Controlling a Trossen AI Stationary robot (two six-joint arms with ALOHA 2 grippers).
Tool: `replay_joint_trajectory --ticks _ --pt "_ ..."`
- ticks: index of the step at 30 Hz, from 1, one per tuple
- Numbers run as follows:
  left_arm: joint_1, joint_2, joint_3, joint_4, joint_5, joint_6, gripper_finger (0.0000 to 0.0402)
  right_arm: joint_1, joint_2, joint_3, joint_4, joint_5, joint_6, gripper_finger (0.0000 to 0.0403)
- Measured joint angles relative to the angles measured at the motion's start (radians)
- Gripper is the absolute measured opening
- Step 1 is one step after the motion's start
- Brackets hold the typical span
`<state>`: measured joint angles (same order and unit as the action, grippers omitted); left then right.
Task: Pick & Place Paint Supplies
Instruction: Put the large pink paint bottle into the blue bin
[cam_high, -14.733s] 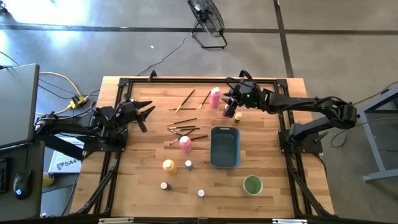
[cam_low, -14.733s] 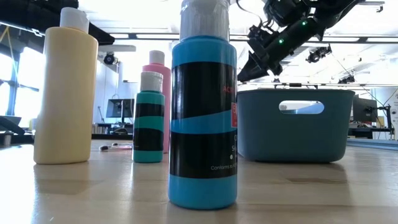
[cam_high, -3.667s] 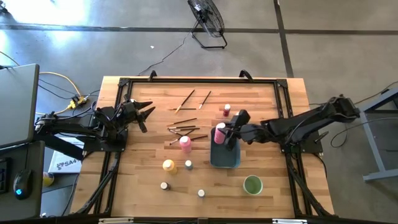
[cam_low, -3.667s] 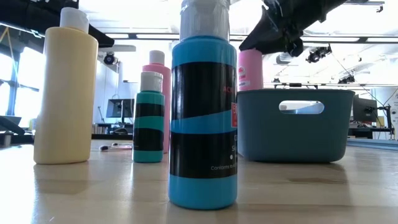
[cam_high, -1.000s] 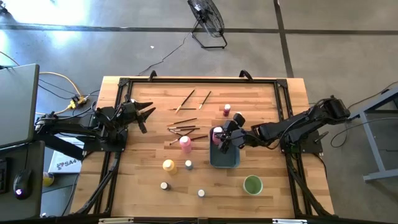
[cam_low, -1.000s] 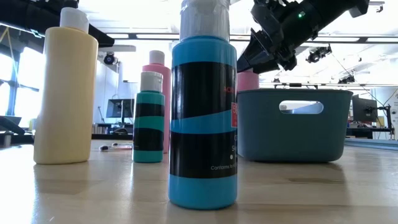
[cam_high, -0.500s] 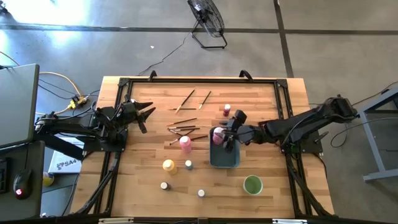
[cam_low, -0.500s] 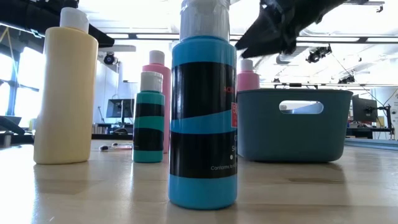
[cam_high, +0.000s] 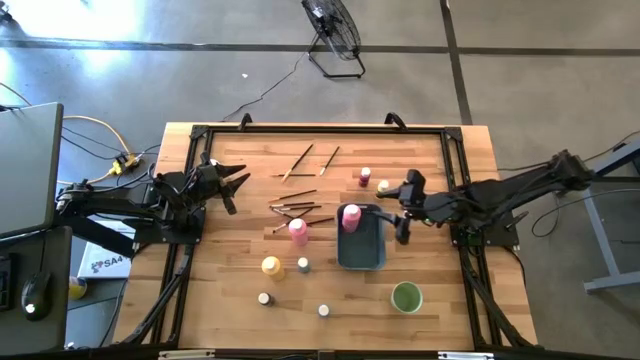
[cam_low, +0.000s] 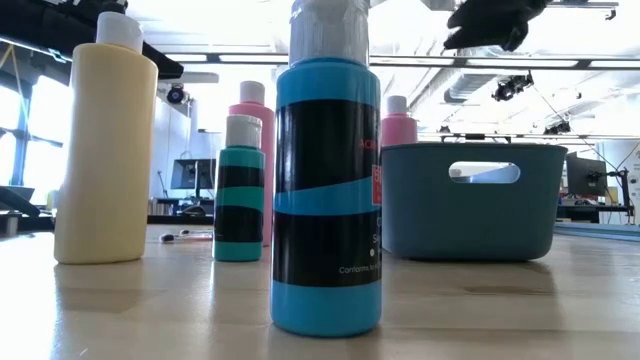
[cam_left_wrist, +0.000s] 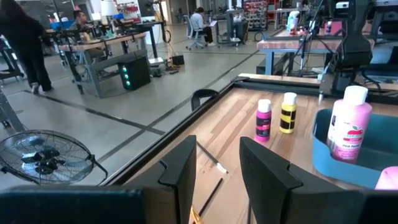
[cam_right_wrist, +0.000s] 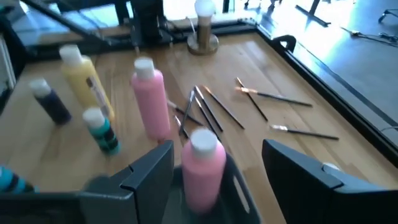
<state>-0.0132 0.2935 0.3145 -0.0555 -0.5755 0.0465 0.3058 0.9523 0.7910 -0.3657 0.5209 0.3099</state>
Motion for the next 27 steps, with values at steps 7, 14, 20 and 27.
replay_joint_trajectory --ticks 7,14,20,27 --pt "0.000 0.000 0.000 0.000 0.000 -0.006 0.0120 0.001 -0.017 0.000 -0.110 0.058 0.010 0.0236" --pt "0.000 0.000 0.000 0.001 0.000 -0.026 0.0120 0.002 -0.013 -0.001 -0.095 0.045 0.052 0.0178" --pt "0.000 0.000 0.000 0.001 0.000 -0.026 0.0120 0.002 0.002 -0.001 -0.094 0.023 0.041 0.0100" --pt "0.000 0.000 0.000 0.001 0.000 -0.026 0.0120 -0.006 0.026 -0.002 -0.068 0.027 0.000 0.0038"
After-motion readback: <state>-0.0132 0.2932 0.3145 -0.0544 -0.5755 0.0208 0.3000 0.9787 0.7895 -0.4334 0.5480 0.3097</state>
